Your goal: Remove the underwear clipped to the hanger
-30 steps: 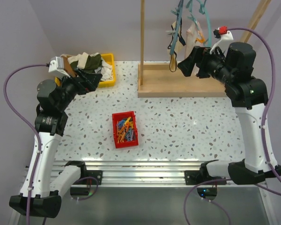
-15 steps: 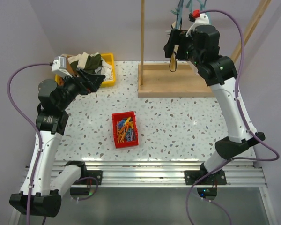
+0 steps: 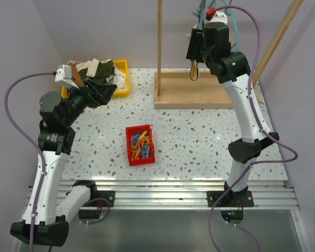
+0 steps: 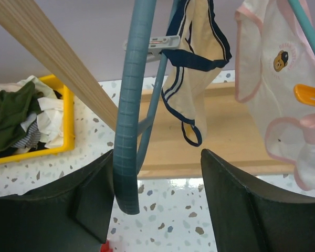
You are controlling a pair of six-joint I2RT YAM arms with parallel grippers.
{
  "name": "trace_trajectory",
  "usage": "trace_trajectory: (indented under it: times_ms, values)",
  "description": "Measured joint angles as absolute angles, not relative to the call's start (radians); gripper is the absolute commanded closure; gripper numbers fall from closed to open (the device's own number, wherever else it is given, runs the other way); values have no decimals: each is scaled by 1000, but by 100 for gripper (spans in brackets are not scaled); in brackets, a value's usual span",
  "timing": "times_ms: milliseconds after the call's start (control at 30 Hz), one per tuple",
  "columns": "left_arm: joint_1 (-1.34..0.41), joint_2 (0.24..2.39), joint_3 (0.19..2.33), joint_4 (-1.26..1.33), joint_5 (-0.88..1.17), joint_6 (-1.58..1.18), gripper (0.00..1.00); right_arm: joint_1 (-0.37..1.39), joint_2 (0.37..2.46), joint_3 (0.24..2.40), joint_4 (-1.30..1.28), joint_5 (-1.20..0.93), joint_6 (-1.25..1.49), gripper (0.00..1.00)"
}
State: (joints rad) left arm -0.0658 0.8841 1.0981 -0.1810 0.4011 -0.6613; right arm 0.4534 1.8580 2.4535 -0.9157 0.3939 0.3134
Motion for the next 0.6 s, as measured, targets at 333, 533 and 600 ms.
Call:
trace_trajectory:
  times_ms: [333, 533, 600]
  values:
    - [-66, 863, 1098, -191, 393, -660, 0, 453, 1871, 2448, -940, 466, 285, 52]
    - [-66, 863, 1098, -202, 387, -650, 0, 443, 1871, 2445, -940, 467, 236, 41]
    - [-66, 863, 1098, -204, 384, -644, 0, 435, 1871, 2445, -938, 457, 221, 40]
